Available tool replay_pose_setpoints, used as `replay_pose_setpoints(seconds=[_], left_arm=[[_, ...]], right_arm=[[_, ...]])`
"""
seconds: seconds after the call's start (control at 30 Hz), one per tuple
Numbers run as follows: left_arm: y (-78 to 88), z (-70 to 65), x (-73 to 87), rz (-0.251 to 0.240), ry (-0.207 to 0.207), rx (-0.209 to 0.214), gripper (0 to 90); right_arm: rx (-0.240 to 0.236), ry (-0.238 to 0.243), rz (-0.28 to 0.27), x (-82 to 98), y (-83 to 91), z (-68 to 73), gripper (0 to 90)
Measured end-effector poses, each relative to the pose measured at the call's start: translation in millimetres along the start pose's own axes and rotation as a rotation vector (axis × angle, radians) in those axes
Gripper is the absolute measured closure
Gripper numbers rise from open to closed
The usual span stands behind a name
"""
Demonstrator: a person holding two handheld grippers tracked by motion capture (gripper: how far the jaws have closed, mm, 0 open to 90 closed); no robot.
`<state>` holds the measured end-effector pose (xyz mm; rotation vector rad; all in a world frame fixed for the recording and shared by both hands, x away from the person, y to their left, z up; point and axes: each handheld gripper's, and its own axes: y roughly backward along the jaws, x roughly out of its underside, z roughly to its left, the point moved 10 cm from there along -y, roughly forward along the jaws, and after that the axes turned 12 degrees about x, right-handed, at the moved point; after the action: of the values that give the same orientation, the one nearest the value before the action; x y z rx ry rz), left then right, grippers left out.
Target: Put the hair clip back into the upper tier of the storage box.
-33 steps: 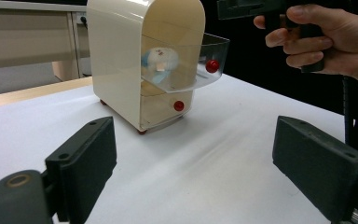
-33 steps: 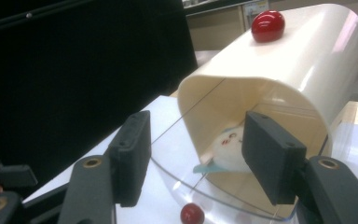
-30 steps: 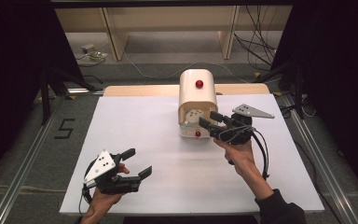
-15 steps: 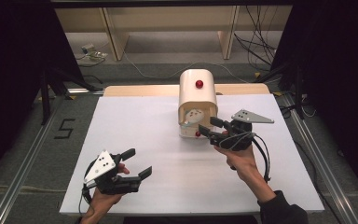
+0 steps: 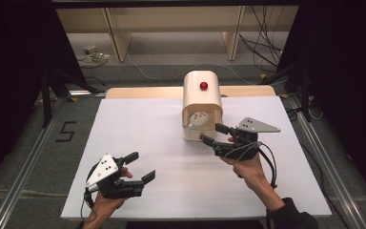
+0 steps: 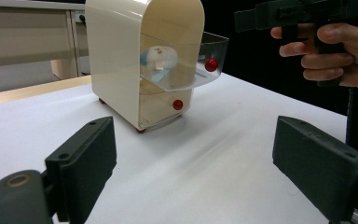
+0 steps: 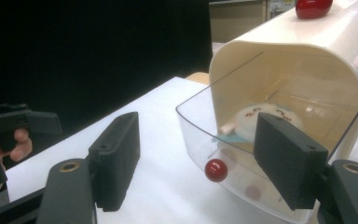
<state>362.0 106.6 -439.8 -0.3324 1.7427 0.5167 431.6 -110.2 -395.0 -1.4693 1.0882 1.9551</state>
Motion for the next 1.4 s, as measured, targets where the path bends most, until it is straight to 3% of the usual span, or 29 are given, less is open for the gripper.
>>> replay_pose_setpoints(seconds=[0.8, 1.0, 1.4], left_arm=[[-0.9, 0.5, 0.4, 0.009, -0.007, -0.001, 13.0], [-0.9, 0.4, 0.1, 0.005, -0.002, -0.002, 13.1], [-4.3, -0.7, 0.2, 0.011, -0.004, 0.012, 13.1]], right_arm=[[0.01, 0.067, -0.031, 20.2, 18.7, -2.5, 24.4], [0.018, 0.083, -0.017, 32.0, 24.1, -7.1, 23.4], [0.048, 0.07, -0.003, 50.3, 41.2, -20.7, 23.3]])
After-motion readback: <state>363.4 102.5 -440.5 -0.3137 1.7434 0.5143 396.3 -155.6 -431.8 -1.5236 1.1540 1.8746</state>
